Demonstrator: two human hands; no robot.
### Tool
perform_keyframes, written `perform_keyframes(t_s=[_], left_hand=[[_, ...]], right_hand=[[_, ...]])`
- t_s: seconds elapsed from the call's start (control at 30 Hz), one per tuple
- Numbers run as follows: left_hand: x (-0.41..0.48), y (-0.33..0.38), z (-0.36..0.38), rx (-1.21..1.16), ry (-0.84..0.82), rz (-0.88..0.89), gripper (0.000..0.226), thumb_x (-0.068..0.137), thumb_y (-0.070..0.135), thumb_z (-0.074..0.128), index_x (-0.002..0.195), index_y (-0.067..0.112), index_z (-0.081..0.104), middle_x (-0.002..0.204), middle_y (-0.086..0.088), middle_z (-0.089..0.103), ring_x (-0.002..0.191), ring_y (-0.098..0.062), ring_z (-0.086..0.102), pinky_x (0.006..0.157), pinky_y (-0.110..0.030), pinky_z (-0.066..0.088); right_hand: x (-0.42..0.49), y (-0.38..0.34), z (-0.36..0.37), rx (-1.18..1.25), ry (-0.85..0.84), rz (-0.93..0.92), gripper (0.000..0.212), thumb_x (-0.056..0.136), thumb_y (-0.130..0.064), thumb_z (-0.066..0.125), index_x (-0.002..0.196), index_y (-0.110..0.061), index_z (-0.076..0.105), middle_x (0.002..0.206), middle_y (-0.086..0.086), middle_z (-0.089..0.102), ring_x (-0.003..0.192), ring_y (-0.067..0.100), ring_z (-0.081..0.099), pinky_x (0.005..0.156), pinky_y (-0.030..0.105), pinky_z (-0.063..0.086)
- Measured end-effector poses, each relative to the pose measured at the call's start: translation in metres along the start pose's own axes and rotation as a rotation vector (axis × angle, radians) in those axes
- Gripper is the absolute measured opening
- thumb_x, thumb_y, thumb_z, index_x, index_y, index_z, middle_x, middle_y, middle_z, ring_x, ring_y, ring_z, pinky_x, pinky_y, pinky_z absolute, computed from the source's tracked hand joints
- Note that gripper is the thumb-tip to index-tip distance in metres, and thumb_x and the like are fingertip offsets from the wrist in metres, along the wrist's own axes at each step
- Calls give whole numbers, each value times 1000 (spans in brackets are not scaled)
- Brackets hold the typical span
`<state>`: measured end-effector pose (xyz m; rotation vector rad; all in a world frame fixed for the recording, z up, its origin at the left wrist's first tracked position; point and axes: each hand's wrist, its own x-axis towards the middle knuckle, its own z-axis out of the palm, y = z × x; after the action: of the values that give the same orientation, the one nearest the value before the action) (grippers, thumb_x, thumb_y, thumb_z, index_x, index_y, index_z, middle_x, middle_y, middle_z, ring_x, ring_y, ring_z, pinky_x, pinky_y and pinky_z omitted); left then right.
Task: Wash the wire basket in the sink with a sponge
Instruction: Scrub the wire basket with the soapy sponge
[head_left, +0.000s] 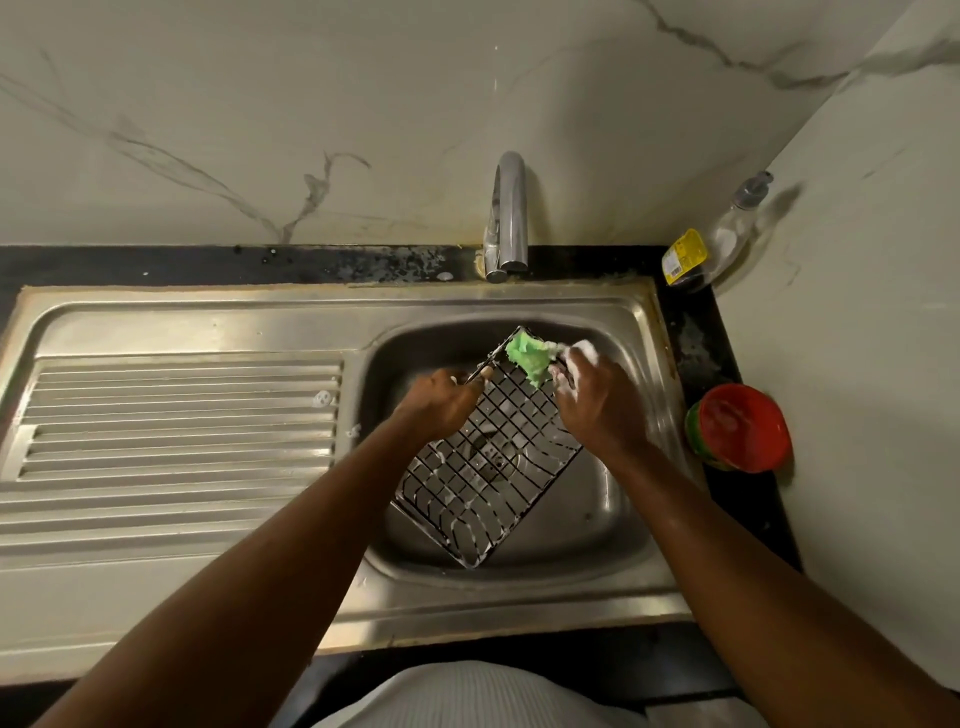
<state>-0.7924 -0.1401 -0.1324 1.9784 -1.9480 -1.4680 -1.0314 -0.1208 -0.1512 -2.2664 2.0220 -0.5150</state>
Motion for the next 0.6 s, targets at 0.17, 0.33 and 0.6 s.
perform_keyframes(t_s=[0.17, 0.33, 0.6], left_hand=[[2, 8, 1, 89, 4, -23, 56, 112, 49, 27, 149, 16, 52, 148, -20, 52, 136, -43, 47, 114, -46, 40], [3, 12, 4, 111, -33, -30, 57, 113, 47, 22, 152, 15, 48, 152, -24, 48, 138, -48, 43, 117, -53, 36], [7, -8, -11, -25, 104, -69, 71, 107, 61, 23, 149, 10, 49, 137, -29, 53, 105, -32, 57, 73, -33, 45]], right_hand=[[12, -19, -11, 22, 139, -155, 56, 86, -40, 75, 134, -16, 59, 125, 9, 59, 107, 23, 54, 90, 36, 42], [30, -26, -6, -148, 187, -153, 45, 78, -19, 83, 121, -19, 69, 110, 12, 67, 103, 31, 59, 84, 42, 39], [15, -23, -6, 178, 28, -142, 37, 89, -23, 58, 122, -5, 60, 115, 21, 62, 102, 28, 58, 85, 41, 55]])
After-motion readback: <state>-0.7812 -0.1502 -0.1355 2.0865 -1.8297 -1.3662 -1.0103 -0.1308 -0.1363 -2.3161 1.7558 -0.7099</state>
